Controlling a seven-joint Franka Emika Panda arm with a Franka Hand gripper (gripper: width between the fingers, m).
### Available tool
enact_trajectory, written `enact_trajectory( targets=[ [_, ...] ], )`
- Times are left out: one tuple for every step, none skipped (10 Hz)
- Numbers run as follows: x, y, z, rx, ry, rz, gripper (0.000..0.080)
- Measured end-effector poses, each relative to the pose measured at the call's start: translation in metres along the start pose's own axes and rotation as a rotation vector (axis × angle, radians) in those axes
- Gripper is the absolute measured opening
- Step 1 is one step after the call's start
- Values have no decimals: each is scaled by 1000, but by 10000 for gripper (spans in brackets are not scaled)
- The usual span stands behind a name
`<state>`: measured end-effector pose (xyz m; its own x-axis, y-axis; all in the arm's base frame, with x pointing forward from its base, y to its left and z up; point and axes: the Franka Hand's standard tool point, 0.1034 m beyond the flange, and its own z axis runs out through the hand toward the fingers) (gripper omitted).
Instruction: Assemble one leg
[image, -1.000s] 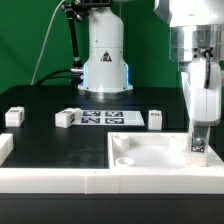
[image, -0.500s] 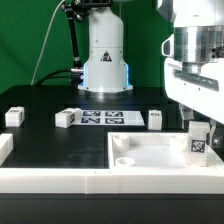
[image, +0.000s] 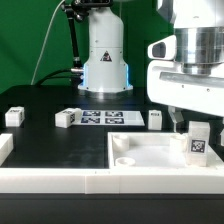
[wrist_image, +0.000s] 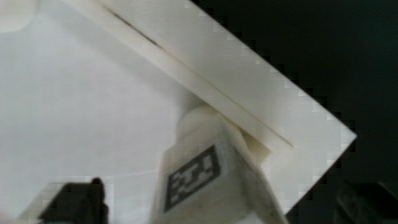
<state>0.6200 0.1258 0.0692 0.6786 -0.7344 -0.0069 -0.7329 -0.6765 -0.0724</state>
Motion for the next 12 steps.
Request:
enact_trajectory(
  targets=[
    [1, -1, -1, -10, 10, -144, 649],
    [1, -2, -2, -22, 20, -273, 649],
    [2, -4, -4, -32, 29, -358, 649],
    [3, -4, -4, -34, 33, -420, 649],
    [5, -3, -5, -34, 34, -468, 649],
    [5, -3, -5, -34, 34, -489, 649],
    [5, -3, -5, -34, 34, -485, 514],
    [5, -3, -5, -34, 34, -485, 373],
    [7, -1, -4, -36, 35, -483, 373],
    [8, 0, -4, -39, 36, -475, 292],
    [9, 1, -4, -40, 37, -467, 292],
    [10, 1, -4, -39, 38, -474, 292]
  ],
)
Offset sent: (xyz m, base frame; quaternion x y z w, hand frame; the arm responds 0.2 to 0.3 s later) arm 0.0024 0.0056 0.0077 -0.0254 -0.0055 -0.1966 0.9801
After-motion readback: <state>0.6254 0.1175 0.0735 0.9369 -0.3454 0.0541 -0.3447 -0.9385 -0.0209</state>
